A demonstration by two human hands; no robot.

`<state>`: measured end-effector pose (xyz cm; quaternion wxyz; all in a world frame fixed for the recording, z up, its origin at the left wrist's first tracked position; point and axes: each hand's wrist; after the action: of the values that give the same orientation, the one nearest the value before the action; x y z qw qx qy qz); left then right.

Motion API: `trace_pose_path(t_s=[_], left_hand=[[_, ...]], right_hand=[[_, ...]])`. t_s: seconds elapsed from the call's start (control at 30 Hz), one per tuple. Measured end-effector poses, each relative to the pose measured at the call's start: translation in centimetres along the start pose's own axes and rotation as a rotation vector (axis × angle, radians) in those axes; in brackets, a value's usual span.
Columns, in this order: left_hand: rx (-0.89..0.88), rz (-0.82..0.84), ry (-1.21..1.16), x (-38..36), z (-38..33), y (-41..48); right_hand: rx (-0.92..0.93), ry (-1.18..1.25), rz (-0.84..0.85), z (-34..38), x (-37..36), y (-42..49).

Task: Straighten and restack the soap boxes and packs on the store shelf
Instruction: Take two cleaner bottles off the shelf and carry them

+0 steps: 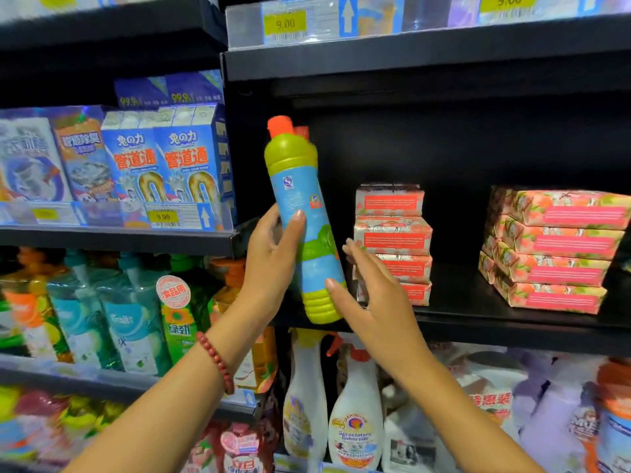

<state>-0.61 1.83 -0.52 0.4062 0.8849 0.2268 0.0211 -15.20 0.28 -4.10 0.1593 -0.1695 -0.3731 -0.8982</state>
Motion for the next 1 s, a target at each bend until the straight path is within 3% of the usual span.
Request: trace_pose_path(t_s=[0.1, 0.23, 0.47, 0.6, 0.77, 0.93, 1.0], left_hand=[[0.047, 0.019, -0.138, -0.8, -1.1, -0.9], [0.054, 0.070, -0.149, -1.4, -2.3, -1.7], [-0.066, 0.132, 0.026, -2.1, -3.6, -2.8], [-0.081, 0.102, 0.005, -2.2, -3.5, -2.9], [-0.051, 0.120, -0.125, -2.8, -2.8, -2.9], [-0.081, 0.307, -0.052, -3.2, -2.3, -2.3], [-0.153, 0.273, 0.097, -2.9, -1.2, -2.5]], right_hand=[[-0.109, 0.260, 0.216, 1.4, 0.6, 0.1], [-0.156, 0.532, 0.235, 1.8, 1.1, -0.6], [-0.140, 0.354, -0.015, 0.6, 0.2, -2.7], [-0.167, 0.289, 0.051, -0.1, 0.6, -2.8], [-0.118, 0.473, 0.250, -0.2, 1.9, -2.1], [-0.087, 0.456, 0.092, -0.7, 3.0, -2.4], [-0.075, 0.434, 0.026, -1.0, 4.1, -2.8]])
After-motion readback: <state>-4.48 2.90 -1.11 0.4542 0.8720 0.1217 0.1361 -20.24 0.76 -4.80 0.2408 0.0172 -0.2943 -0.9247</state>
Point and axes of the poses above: each hand's wrist, its own y-axis towards the middle knuckle, its own x-axis out of the back of the hand, z = x × y, and after that the axes turned 4 degrees about -x, right-handed
